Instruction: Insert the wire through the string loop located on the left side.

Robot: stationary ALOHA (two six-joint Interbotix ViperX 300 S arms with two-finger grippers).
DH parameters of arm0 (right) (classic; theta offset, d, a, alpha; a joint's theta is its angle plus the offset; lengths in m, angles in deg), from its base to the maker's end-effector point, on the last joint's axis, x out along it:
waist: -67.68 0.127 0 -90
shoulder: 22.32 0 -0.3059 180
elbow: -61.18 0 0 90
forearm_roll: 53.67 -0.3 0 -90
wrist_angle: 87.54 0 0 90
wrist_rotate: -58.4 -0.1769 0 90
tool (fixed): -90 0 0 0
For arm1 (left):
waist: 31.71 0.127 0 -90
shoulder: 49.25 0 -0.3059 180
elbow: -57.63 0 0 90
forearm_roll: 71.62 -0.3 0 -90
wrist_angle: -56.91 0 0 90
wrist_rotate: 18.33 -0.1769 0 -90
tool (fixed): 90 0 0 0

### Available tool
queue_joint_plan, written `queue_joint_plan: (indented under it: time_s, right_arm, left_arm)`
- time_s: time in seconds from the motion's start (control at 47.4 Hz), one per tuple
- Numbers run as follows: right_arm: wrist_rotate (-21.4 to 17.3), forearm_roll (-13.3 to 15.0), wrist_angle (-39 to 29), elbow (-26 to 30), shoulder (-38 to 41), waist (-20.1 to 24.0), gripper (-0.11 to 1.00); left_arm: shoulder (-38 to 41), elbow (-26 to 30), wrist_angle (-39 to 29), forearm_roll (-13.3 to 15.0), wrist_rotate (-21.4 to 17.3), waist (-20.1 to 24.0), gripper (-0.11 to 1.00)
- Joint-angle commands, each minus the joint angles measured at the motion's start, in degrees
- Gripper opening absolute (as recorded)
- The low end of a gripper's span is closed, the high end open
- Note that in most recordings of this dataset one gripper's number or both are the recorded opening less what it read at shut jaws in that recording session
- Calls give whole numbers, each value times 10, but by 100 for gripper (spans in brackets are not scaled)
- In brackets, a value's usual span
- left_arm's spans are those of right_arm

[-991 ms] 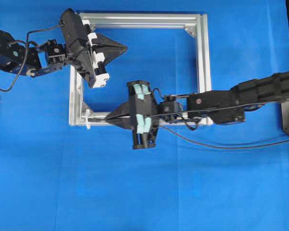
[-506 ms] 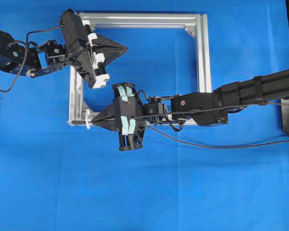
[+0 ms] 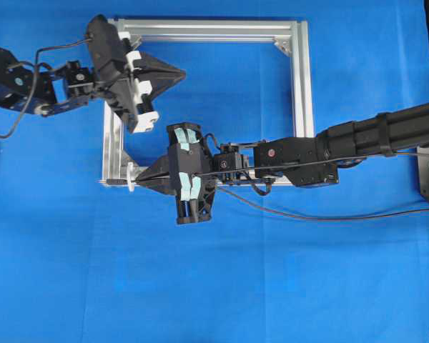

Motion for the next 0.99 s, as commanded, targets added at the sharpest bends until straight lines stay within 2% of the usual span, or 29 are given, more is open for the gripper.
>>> queue_joint_plan:
  time_s: [0.0,0.232,0.422,0.717,0.97]
  right_arm:
    - [0,0,2,11,-11,-3,0]
    - [0,0,5,11,-11,-3,0]
    - [0,1,4,11,-11,-3,0]
    - [0,0,4,11,-11,-3,0]
    - [0,0,4,11,-11,-3,0]
  left_arm:
    - [-33,-18,3,-1,0,-1,0]
    - [-106,-112,3,-1,0,-1,0]
    - [-156,-163,3,-1,1,-4,0]
    - [-200,-206,-11,-2,0,-16,0]
    - [-210,-209,-39,-2,1,-30,0]
